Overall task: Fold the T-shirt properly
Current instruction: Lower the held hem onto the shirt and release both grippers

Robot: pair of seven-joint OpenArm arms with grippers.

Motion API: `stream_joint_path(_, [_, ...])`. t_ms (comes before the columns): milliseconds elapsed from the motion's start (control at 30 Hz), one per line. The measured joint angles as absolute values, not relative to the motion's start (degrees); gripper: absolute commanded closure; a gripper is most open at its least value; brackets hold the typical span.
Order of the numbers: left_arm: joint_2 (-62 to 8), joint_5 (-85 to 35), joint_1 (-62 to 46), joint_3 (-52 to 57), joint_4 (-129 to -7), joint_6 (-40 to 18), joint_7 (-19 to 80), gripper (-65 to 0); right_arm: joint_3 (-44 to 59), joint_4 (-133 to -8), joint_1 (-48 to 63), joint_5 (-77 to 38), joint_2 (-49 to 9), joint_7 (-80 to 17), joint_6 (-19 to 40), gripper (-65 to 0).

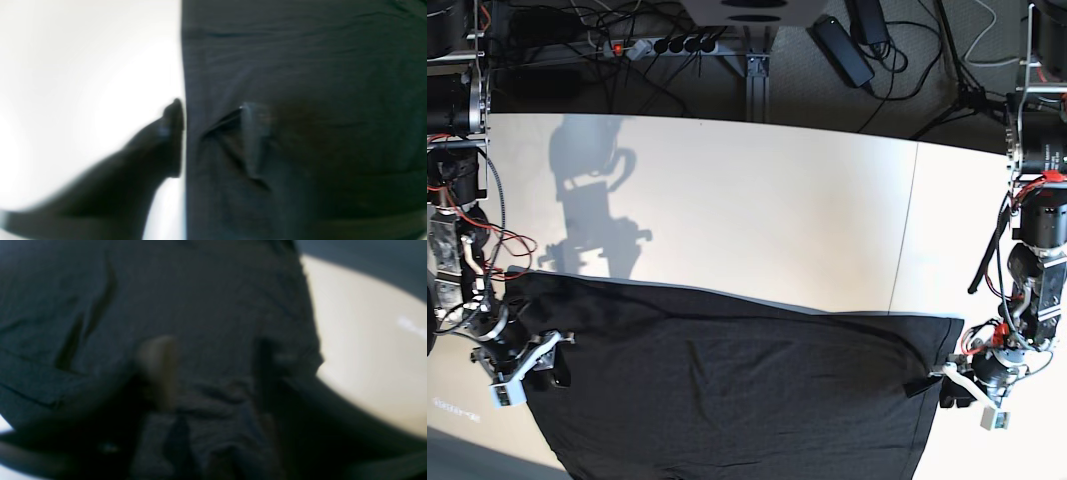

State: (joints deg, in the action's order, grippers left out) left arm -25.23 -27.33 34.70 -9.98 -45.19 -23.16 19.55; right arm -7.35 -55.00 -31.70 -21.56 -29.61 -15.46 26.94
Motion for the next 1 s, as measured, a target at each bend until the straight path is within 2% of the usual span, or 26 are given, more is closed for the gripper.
stream_joint_path(33, [-24.4, -26.3, 34.0, -10.3, -45.1, -23.2, 18.8, 0.0, -7.4, -54.4, -31.7, -20.6, -28.8, -15.5, 26.9, 0.0])
stream_joint_path(233, [-21.9, -21.2, 29.8, -11.3, -44.1, -22.9, 18.6, 0.0, -7.4, -49.1, -31.7, -18.4, -27.1, -15.7, 26.9, 0.0])
stream_joint_path(467, [-20.1, -18.1, 29.6, -11.3, -39.4, -21.0, 17.2, 0.0, -7.3, -42.8, -31.4, -17.7, -26.8, -17.2, 26.9, 0.0])
stream_joint_path(800, [-19.6, -17.2, 30.1, -11.2, -39.2, -20.8, 20.6, 0.0, -7.0, -43.5, -26.8, -21.8, -26.8, -17.4, 26.8, 0.0])
stream_joint_path(1000, [-20.4, -17.3, 26.8, -11.1, -45.4, -20.6, 24.9, 0.0, -5.9, -50.5, -22.0, -25.5, -27.9, -23.6, 26.8, 0.0])
